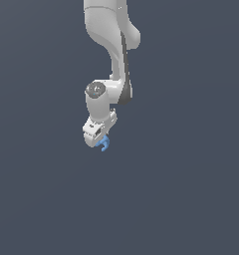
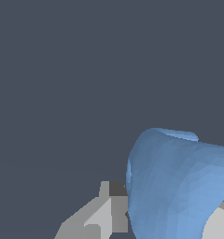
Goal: Pick up the object and move it to a goal position.
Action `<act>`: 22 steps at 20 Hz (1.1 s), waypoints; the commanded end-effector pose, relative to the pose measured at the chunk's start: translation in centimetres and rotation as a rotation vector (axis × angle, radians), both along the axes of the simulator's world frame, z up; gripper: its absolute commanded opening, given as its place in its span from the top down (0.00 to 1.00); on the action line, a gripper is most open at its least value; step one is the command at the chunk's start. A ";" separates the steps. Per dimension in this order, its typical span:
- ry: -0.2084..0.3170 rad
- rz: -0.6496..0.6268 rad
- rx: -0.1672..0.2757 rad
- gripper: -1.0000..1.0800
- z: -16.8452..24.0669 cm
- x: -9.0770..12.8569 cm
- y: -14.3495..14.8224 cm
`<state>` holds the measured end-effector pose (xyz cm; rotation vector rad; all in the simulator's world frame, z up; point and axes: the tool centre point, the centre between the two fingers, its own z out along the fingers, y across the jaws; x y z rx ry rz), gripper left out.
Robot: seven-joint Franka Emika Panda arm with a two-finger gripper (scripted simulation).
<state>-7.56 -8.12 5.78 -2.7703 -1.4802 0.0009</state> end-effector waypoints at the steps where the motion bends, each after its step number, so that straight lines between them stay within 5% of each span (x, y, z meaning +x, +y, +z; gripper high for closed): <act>1: -0.001 0.001 0.000 1.00 0.5 -0.1 0.4; 11: 0.000 0.001 -0.002 1.00 5.4 -1.3 4.4; 22: 0.000 0.002 -0.003 1.00 15.2 -3.5 12.3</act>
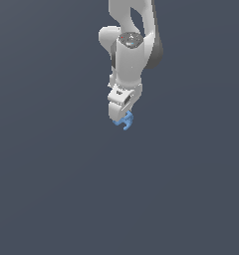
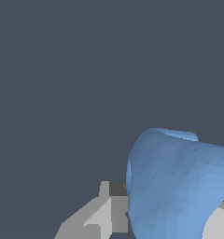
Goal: Pick up the object and move it to a goal position.
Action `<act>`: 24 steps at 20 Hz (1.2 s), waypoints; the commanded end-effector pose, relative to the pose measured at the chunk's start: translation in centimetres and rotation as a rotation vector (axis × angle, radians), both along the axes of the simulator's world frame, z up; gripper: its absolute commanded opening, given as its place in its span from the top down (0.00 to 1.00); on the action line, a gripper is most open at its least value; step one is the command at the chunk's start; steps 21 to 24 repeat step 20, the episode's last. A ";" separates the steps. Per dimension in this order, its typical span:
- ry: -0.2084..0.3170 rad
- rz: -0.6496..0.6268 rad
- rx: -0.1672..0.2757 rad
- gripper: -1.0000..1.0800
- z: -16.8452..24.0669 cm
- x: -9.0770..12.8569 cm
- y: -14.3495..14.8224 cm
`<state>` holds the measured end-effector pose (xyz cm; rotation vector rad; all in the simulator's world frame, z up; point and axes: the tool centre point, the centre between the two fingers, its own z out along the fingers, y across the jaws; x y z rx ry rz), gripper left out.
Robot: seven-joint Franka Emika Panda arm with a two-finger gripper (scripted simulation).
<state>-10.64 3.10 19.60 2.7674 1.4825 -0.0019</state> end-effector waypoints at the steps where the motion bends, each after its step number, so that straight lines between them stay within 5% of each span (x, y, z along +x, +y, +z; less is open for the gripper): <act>1: 0.001 0.000 0.000 1.00 2.3 -0.5 1.8; 12: 0.000 0.000 0.001 1.00 9.6 -1.8 7.7; 24: 0.000 -0.001 0.002 1.00 11.2 -1.9 9.0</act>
